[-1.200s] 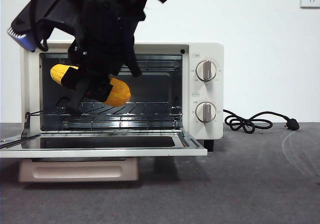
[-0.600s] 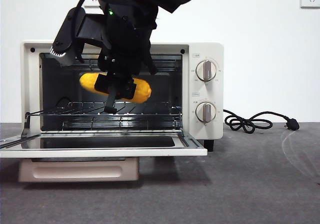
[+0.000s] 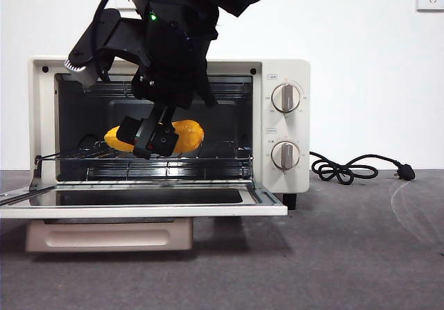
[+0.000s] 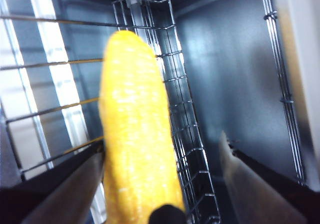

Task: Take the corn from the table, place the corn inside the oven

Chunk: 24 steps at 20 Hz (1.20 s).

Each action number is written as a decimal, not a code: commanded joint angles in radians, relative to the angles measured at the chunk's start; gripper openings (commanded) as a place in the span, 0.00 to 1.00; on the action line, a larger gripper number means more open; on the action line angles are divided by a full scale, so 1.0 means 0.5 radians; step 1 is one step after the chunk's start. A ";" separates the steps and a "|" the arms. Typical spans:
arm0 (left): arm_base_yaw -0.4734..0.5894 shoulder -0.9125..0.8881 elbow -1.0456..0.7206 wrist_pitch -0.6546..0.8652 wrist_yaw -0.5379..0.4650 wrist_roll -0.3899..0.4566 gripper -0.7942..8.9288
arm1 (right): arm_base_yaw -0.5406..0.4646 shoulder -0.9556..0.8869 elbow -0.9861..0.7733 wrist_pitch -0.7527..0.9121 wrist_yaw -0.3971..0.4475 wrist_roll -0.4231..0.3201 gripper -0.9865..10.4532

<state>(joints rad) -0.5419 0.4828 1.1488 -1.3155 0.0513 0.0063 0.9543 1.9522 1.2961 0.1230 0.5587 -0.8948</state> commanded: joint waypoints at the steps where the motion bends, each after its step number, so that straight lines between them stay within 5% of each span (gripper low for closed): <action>1: -0.006 -0.006 -0.017 0.006 0.001 -0.014 0.08 | 0.040 0.029 0.009 0.005 0.047 0.078 0.42; 7: -0.006 -0.005 -0.017 0.121 -0.024 -0.011 0.08 | 0.225 0.022 0.010 0.005 0.312 0.133 0.42; 10: -0.006 0.002 -0.017 0.273 -0.224 0.034 0.08 | 0.329 -0.030 0.010 -0.090 0.356 0.266 0.42; 14: -0.006 0.098 -0.017 0.501 -0.474 0.204 0.07 | 0.480 -0.174 0.010 -0.372 0.359 0.565 0.41; 18: -0.002 0.357 -0.017 0.638 -0.470 0.336 0.07 | 0.671 -0.393 0.010 -0.822 0.394 1.019 0.41; 21: 0.033 0.585 -0.018 0.677 -0.426 0.365 0.07 | 0.799 -0.587 0.010 -1.195 0.391 1.286 0.23; 24: 0.126 0.697 -0.022 0.704 -0.230 0.375 0.07 | 0.835 -0.727 0.010 -1.410 0.360 1.442 0.15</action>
<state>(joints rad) -0.4927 0.8307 1.1477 -0.9703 -0.0940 0.1776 1.3758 1.5990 1.2964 -0.5678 0.7364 -0.2619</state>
